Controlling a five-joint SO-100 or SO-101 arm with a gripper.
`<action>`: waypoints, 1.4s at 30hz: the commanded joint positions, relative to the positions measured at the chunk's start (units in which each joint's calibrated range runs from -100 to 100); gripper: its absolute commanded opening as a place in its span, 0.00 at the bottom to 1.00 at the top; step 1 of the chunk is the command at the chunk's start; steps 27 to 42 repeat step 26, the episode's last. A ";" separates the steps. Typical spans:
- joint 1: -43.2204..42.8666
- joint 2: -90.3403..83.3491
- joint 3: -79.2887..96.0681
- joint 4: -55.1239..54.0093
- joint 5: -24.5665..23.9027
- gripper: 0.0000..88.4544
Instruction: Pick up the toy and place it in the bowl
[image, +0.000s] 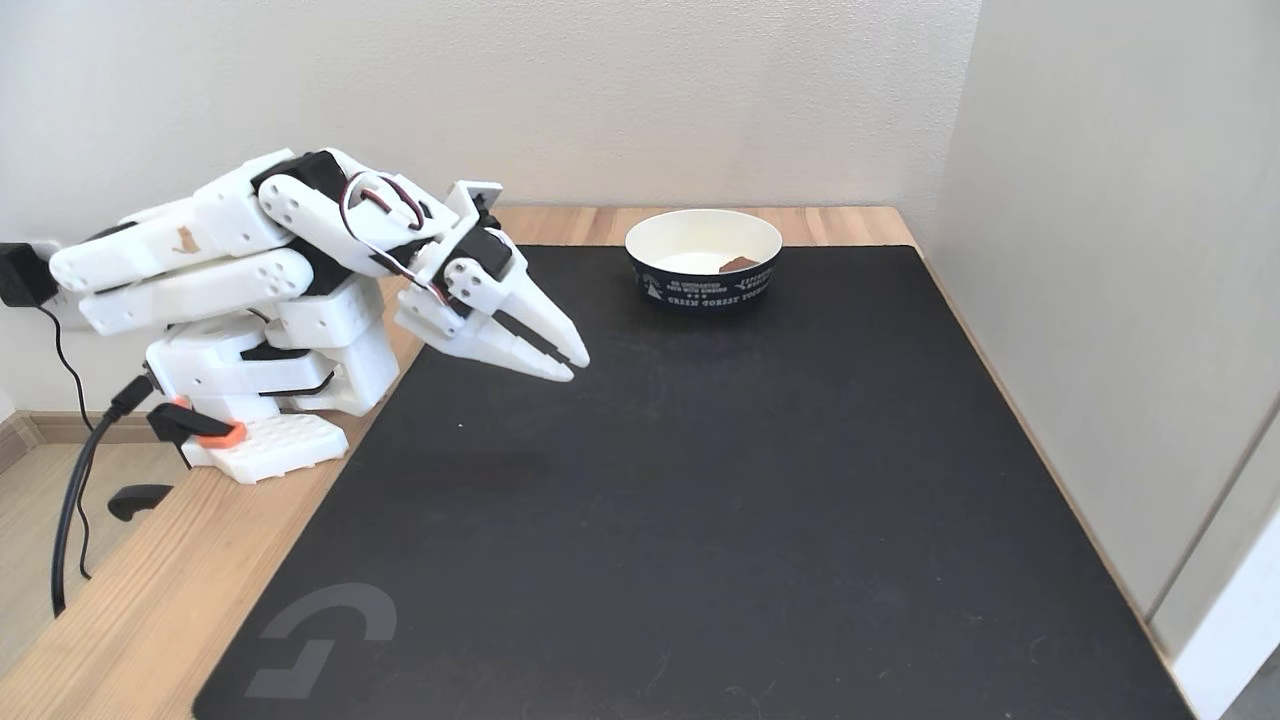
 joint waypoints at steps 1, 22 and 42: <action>0.10 -0.75 0.06 1.05 0.27 0.04; -0.49 -0.67 0.06 0.29 -0.04 0.04; -0.49 -0.67 0.06 0.29 -0.04 0.04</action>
